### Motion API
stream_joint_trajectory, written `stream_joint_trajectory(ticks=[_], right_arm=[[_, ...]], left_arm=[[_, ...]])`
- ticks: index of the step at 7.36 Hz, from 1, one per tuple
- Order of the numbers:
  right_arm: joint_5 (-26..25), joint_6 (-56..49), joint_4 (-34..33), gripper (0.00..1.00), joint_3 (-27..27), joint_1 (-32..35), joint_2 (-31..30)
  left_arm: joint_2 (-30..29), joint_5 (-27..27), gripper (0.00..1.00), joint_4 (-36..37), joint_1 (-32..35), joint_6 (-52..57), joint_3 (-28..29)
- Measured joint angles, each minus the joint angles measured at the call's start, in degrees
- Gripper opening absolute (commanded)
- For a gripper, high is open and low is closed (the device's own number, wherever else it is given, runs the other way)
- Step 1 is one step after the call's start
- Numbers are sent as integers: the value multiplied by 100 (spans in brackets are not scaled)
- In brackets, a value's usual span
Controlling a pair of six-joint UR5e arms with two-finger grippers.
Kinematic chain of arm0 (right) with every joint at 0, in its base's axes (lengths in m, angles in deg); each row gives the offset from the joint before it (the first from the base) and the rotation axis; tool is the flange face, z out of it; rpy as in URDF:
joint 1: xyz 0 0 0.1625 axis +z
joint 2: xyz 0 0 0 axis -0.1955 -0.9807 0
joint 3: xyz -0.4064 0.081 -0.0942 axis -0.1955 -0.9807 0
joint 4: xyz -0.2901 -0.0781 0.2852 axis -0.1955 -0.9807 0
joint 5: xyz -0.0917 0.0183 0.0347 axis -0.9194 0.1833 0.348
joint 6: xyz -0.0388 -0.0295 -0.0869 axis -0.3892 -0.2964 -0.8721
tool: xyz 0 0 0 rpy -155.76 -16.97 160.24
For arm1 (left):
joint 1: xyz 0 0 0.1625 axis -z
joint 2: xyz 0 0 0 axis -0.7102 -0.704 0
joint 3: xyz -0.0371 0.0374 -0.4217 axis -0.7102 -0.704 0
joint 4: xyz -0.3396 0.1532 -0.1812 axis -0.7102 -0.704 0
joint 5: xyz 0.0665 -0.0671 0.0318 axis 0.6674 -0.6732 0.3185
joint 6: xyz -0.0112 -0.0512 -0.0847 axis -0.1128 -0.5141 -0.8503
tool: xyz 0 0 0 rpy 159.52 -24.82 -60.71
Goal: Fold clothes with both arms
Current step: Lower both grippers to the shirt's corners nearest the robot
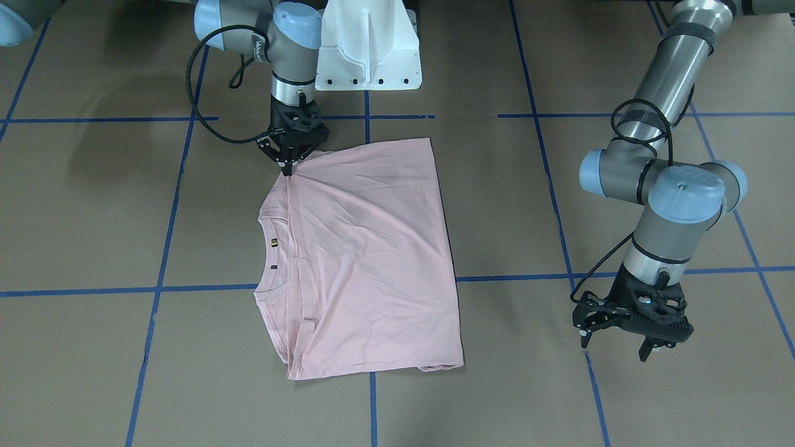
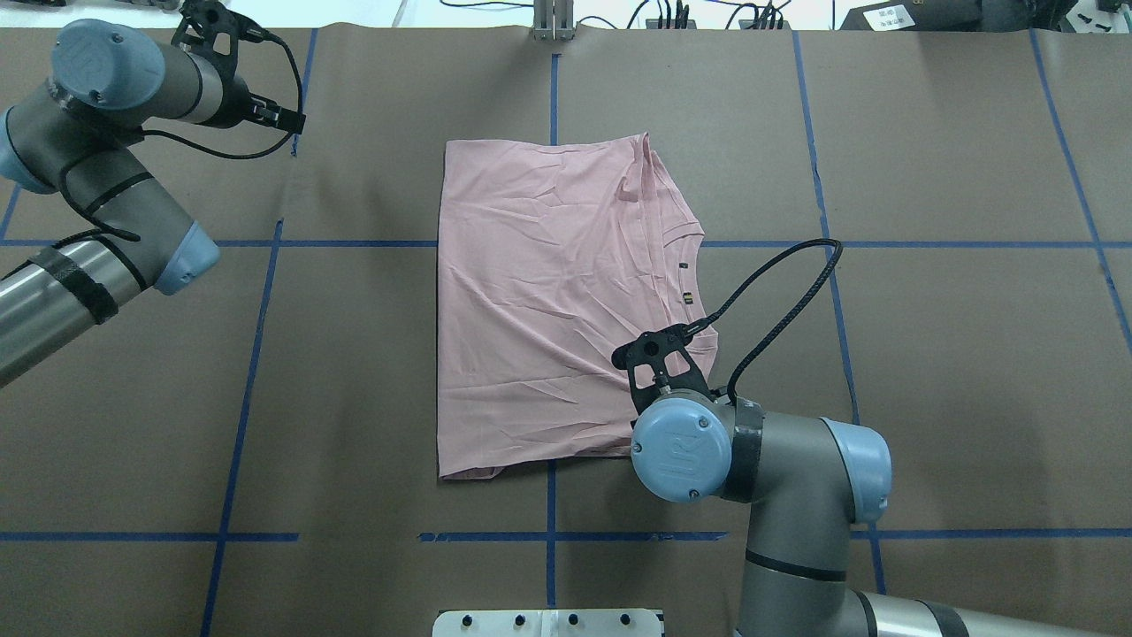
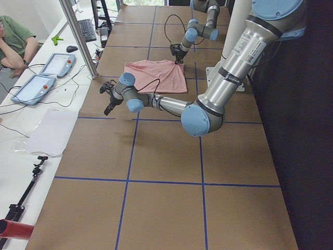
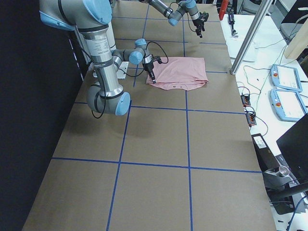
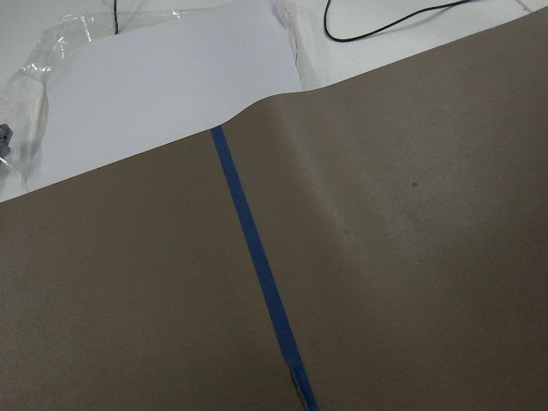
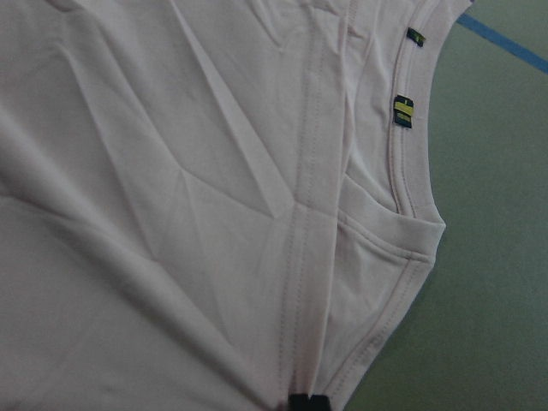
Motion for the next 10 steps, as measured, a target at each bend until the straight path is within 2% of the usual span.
stream_joint_trajectory(ticks=[2,5,6,8,10], right_arm=[[22,-3,22,100,156,1,-25],[386,275,158,100,1043,198,-245],[513,507,388,100,1291,247,-443],[689,827,1487,100,1479,299,-1045],[796,1343,2411,99,1496,342,-1453]], left_arm=[[0,-10,100,-50,-3,-7,-18],[175,-708,100,-38,-12,-349,-426],[348,-886,100,1,-59,-663,-839],[751,-1000,100,30,-535,-1699,-1787],[1397,-519,100,40,-1469,-3127,-2993]])
